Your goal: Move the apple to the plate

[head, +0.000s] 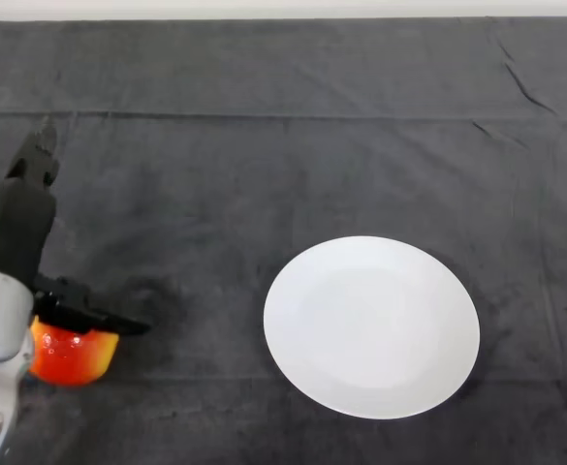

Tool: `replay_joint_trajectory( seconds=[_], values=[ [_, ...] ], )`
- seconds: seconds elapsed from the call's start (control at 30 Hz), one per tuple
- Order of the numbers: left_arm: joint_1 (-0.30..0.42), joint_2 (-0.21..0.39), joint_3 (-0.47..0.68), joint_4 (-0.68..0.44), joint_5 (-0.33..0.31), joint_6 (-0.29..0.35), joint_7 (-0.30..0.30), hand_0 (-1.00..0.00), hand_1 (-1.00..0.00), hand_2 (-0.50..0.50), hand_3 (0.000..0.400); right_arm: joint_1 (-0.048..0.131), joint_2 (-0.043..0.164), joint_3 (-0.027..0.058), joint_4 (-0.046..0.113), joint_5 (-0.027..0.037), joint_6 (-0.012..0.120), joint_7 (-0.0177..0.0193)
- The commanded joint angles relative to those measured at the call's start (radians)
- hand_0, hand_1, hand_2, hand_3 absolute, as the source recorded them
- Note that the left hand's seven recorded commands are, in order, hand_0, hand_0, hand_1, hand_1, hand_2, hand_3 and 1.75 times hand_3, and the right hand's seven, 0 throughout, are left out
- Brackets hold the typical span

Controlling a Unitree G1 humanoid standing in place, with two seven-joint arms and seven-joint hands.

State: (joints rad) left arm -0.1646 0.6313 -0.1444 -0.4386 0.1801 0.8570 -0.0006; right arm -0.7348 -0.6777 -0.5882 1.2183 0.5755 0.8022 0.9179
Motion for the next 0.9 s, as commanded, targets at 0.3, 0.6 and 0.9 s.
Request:
replay_joint_trajectory(
  seconds=[0.3,0.6,0.9],
  values=[
    [0.034,0.05,0.002,0.047,0.046,-0.028,-0.012,0.0,0.0,0.0,0.0,-0.02,-0.022,-0.0167,0.004,-0.0017,0.004,-0.0016],
    [0.052,0.034,-0.043,0.111,0.076,-0.033,-0.013,0.0,0.0,0.0,0.0,-0.02,-0.022,-0.0165,0.004,-0.0016,0.004,-0.0017],
    [0.035,0.019,-0.1,0.187,0.094,-0.025,-0.042,0.0,0.0,0.0,0.0,-0.02,-0.021,-0.0164,0.004,-0.0015,0.004,-0.0017]
  ],
)
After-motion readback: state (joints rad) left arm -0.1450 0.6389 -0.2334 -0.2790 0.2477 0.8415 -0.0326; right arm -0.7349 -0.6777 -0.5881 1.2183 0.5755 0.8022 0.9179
